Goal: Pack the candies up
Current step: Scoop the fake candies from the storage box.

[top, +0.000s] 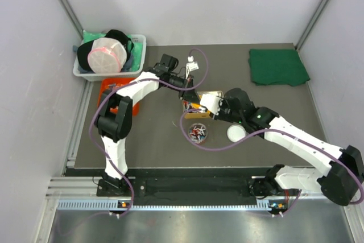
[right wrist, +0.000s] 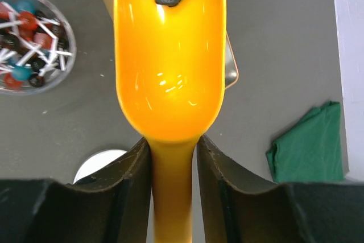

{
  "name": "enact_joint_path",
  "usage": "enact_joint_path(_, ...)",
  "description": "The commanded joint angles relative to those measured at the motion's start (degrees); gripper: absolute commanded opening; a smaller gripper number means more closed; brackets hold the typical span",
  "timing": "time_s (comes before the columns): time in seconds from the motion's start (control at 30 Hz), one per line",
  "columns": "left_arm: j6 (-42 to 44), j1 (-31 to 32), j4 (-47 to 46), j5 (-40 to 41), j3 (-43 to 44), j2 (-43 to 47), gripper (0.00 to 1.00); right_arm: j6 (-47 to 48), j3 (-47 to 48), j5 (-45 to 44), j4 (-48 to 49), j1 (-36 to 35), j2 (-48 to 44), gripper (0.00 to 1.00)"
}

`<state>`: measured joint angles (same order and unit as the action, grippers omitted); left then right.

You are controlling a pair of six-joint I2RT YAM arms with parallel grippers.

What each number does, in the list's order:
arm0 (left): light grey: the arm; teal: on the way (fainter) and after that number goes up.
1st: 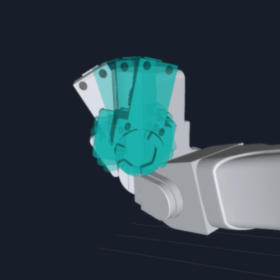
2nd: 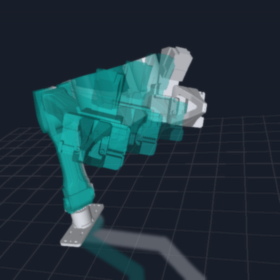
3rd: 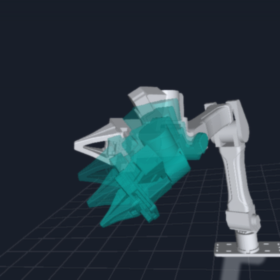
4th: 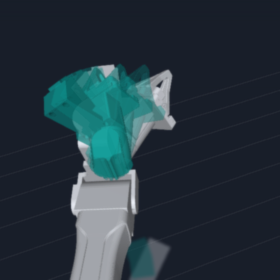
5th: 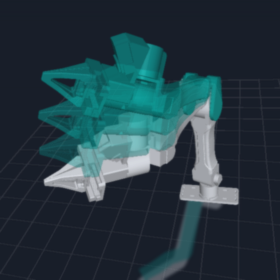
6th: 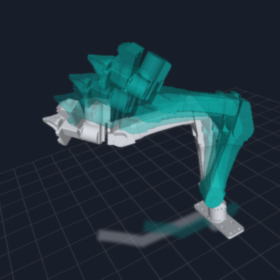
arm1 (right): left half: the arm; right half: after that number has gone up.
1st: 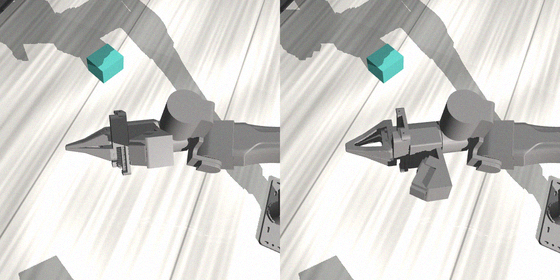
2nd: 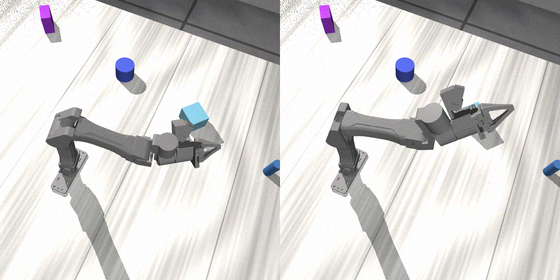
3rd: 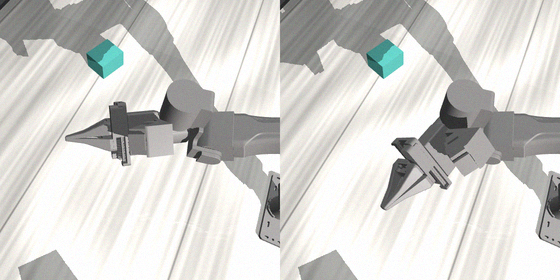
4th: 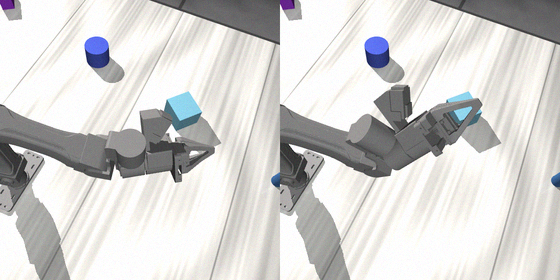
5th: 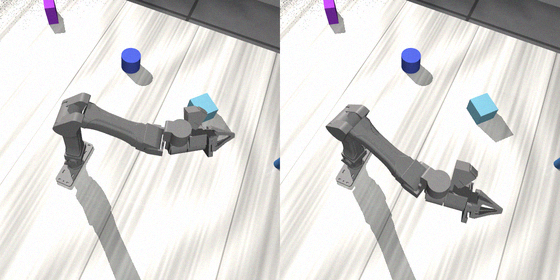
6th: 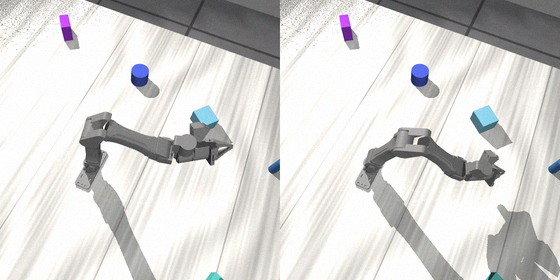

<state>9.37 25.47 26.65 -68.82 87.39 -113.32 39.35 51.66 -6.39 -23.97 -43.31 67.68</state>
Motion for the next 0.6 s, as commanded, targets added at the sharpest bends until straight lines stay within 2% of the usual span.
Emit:
enact_joint_path(0.0,8.1,0.2,10.2,-5.9,4.0,-1.8,0.0,-1.0,0.0,7.8,9.0,1.6,-6.3,0.34)
enact_joint_path(0.1,13.3,0.2,15.9,-7.2,5.9,-2.7,0.0,-1.2,0.0,10.7,8.2,2.4,-7.1,0.25)
enact_joint_path(0.27,15.5,0.2,18.0,-7.3,6.6,-2.9,0.0,-1.7,-0.2,13.9,7.3,2.7,-7.6,0.18)
enact_joint_path(0.3,15.4,0.2,18.1,-7.3,6.7,-3.0,0.0,-1.9,-0.1,14.1,7.3,2.7,-7.8,0.14)
enact_joint_path(0.33,15.5,0.1,18.0,-7.3,6.7,-3.0,0.0,-2.0,-0.1,14.2,7.3,2.6,-8.0,0.02)
enact_joint_path(0.5,15.5,0.2,18.3,-6.9,6.9,-3.5,0.0,-2.6,0.3,14.6,6.8,2.7,-7.7,0.0)
enact_joint_path(0.57,15.3,0.2,18.2,-6.0,6.9,-3.7,0.15,-2.5,0.5,13.8,6.7,2.7,-7.6,0.0)
